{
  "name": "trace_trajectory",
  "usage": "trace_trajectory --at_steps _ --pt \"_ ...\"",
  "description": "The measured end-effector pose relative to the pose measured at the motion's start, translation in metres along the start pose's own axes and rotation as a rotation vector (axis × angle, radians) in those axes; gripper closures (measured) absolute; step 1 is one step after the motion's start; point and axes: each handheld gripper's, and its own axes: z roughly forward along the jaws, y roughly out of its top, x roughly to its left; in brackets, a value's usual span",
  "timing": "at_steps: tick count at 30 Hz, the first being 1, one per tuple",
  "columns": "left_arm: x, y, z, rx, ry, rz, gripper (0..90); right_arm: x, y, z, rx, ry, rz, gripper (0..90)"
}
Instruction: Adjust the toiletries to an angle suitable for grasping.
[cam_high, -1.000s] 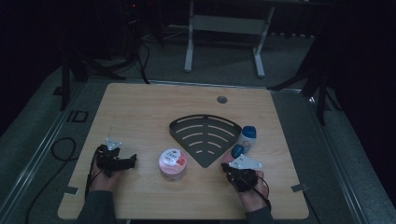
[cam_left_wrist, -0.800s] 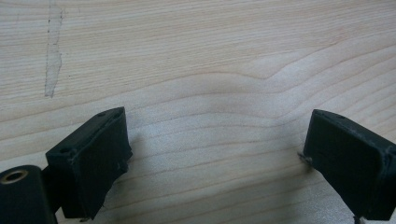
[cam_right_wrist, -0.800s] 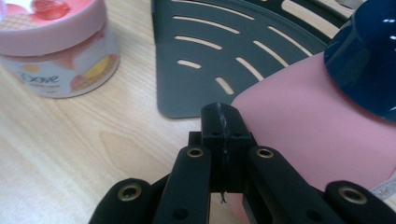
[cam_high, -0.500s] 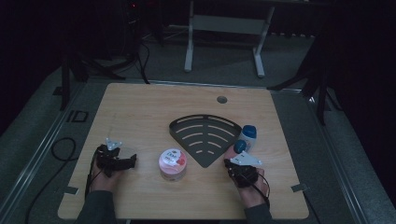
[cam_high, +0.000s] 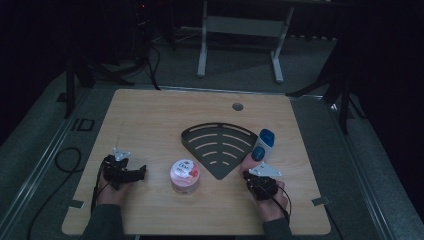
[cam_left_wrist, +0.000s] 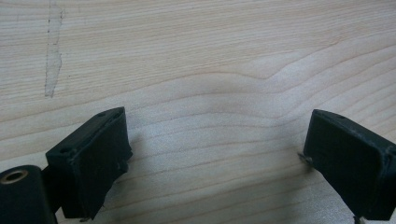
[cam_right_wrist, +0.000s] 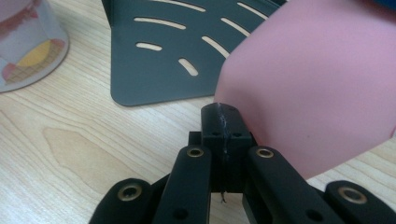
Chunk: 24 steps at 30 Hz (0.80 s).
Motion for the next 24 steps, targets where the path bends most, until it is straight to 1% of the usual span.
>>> trace_trajectory --at_steps 6,12,17,24 --pt "0.0 0.0 0.0 0.0 0.0 0.0 6.7 -0.003 -0.002 0.003 0.0 -0.008 0.009 90.0" --pt "0.0 0.0 0.0 0.0 0.0 0.0 6.7 -0.004 -0.005 0.008 0.02 -0.005 0.022 90.0" --pt "0.0 0.0 0.0 0.001 0.0 0.001 6.7 -0.006 -0.006 0.01 0.014 -0.008 0.014 90.0" --pt "0.0 0.0 0.0 0.0 0.0 0.0 6.7 -0.009 -0.006 0.014 0.018 -0.02 0.025 90.0"
